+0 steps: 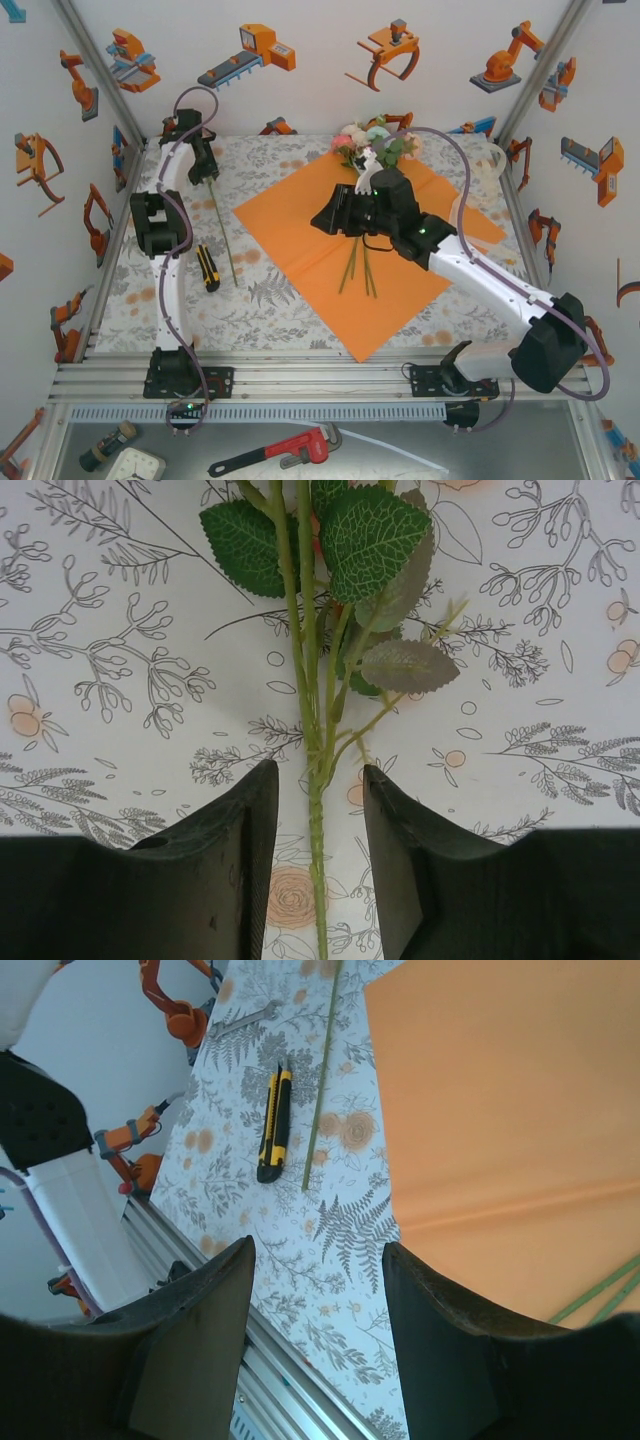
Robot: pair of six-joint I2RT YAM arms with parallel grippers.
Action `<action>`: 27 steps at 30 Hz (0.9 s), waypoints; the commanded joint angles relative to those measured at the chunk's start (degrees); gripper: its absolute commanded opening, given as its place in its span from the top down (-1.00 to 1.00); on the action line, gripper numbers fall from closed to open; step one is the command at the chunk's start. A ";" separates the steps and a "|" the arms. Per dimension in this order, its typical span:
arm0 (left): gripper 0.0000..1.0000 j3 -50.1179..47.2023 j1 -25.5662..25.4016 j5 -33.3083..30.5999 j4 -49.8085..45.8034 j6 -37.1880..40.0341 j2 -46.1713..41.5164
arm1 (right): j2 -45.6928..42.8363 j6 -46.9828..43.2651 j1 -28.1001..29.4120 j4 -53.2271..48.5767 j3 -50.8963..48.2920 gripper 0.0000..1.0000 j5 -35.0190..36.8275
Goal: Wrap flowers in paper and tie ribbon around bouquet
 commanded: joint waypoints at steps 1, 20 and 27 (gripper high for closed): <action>0.26 5.11 0.10 0.71 -9.24 1.88 3.03 | -1.18 -0.68 0.18 -0.55 2.00 -0.04 1.42; 1.00 9.79 0.18 0.88 -13.49 6.67 2.35 | -7.63 -0.22 0.18 -2.66 -0.97 -0.05 6.09; 1.00 6.20 -0.77 6.29 -12.00 4.67 -10.24 | -8.44 -0.05 0.18 -2.58 -1.76 -0.05 7.25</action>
